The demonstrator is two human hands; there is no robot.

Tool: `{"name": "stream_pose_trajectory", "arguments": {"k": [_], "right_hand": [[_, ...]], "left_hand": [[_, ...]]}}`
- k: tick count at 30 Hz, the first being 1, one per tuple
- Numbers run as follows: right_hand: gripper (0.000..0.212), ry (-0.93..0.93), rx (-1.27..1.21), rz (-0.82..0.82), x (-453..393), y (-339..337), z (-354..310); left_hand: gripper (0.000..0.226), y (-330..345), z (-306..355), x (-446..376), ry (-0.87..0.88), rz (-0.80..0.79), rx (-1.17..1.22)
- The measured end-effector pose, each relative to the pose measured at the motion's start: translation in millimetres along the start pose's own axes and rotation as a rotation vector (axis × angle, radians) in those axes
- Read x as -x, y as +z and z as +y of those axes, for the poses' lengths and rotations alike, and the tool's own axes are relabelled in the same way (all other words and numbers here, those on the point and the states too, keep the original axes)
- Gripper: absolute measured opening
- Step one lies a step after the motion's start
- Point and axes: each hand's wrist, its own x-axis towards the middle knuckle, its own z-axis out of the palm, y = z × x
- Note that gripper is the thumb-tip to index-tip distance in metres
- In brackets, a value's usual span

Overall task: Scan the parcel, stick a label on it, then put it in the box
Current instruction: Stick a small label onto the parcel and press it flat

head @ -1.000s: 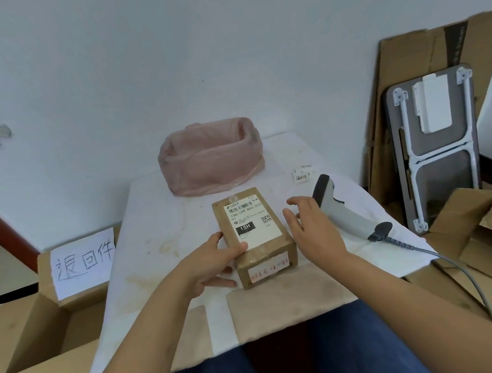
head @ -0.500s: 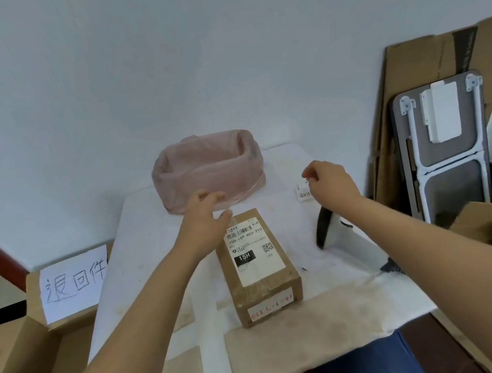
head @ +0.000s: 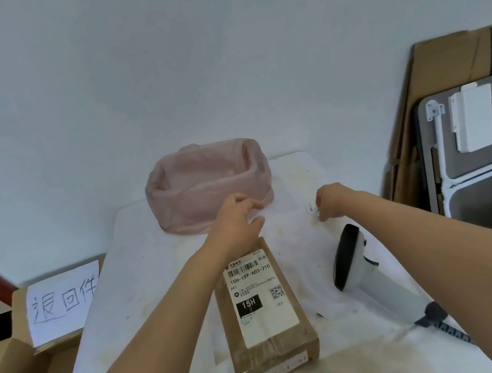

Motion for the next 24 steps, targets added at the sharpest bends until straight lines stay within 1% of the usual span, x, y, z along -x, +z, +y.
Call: {"name": "stream_pose_trajectory", "arguments": {"k": [2,4,6,7,10,12,14,16,17,19,22,24], "right_hand": [[0.022,0.022,0.007,-0.018,-6.3,0.8,-1.2],[0.016,0.041,-0.005,0.028,-10.9,1.7,-0.4],[0.031,0.076,-0.036,0.060,-17.6,5.0,1.2],[0.036,0.078,-0.032,0.059,-19.4,7.0,2.9],[0.037,0.065,-0.063,0.079,-17.9,9.2,9.0],[0.031,0.062,-0.070,0.073,-14.9,7.4,11.3],[0.008,0.051,-0.125,0.059,-10.7,3.9,12.9],[0.031,0.031,-0.191,0.086,-13.1,4.8,16.3],[0.037,0.025,-0.246,0.120,-11.3,5.8,17.7],[0.038,0.032,-0.397,0.165,-4.5,3.1,19.7],[0.032,0.035,-0.652,0.214,7.5,-5.4,19.2],[0.021,0.005,-0.828,0.257,25.4,-10.3,11.6]], "left_hand": [[0.033,1.7,-1.2,-4.1,0.002,0.005,0.011],[0.031,2.2,-1.9,-7.3,-0.002,0.020,0.025],[0.030,2.5,-2.0,-10.2,-0.003,0.029,0.028],[0.030,2.5,-1.8,-11.2,-0.004,0.026,0.026],[0.031,4.0,-1.6,-12.6,-0.007,0.012,0.015],[0.031,5.5,-0.9,-12.3,-0.006,0.013,0.013],[0.030,6.7,0.9,-11.2,0.005,0.017,0.023],[0.030,6.8,4.1,-9.0,0.014,0.010,0.027],[0.030,6.3,5.9,-7.4,0.020,0.009,0.024],[0.030,5.7,8.5,-4.7,0.029,0.016,0.031],[0.029,3.4,13.8,1.3,0.032,0.050,0.069],[0.027,0.8,18.3,8.0,0.032,0.076,0.124]]}}
